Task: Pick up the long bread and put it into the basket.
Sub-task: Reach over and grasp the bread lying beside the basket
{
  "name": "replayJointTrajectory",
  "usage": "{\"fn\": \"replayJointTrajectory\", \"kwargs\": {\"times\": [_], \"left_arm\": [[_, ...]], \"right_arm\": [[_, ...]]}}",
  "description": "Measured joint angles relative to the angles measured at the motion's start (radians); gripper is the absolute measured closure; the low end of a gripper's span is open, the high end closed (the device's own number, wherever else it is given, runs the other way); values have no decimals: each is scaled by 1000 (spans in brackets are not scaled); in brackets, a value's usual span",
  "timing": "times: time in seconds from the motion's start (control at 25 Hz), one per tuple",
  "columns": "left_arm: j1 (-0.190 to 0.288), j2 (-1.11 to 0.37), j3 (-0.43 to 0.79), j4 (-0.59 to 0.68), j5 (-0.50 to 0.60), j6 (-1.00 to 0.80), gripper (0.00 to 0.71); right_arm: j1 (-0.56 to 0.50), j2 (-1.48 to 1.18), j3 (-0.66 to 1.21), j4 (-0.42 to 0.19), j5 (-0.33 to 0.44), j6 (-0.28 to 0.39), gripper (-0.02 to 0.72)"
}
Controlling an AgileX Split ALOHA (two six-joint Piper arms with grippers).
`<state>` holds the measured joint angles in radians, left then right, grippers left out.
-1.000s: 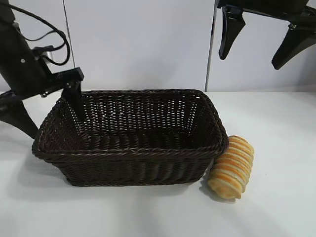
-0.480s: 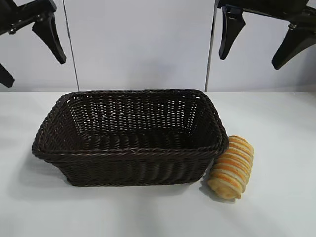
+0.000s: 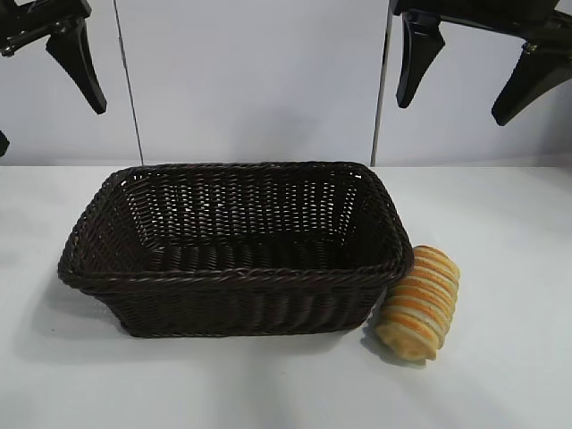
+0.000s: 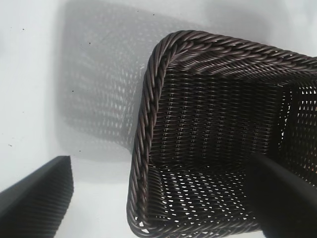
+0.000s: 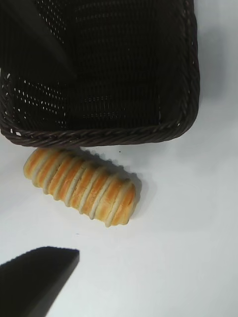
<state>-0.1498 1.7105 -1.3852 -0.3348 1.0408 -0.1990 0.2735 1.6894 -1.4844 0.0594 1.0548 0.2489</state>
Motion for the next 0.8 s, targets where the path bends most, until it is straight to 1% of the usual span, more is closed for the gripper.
{"fn": "replayJointTrajectory", "kwargs": {"times": [0.12,0.28,0.4,0.56,0.8], "left_arm": [[-17,0,17,1,-12,-23,34],[-42,0,52,-15,-66,-75,34],[-43,0,58,-25,-94,-97,34],[-43,0,58,-28,-97,-105,34],[-43,0,58,-81,-123,-106,34]], "right_arm": [[0,0,0,0,2,0,59],[0,0,0,0,2,0,59],[0,0,0,0,5,0,59],[0,0,0,0,11,-1,59],[0,0,0,0,14,-1,59]]}}
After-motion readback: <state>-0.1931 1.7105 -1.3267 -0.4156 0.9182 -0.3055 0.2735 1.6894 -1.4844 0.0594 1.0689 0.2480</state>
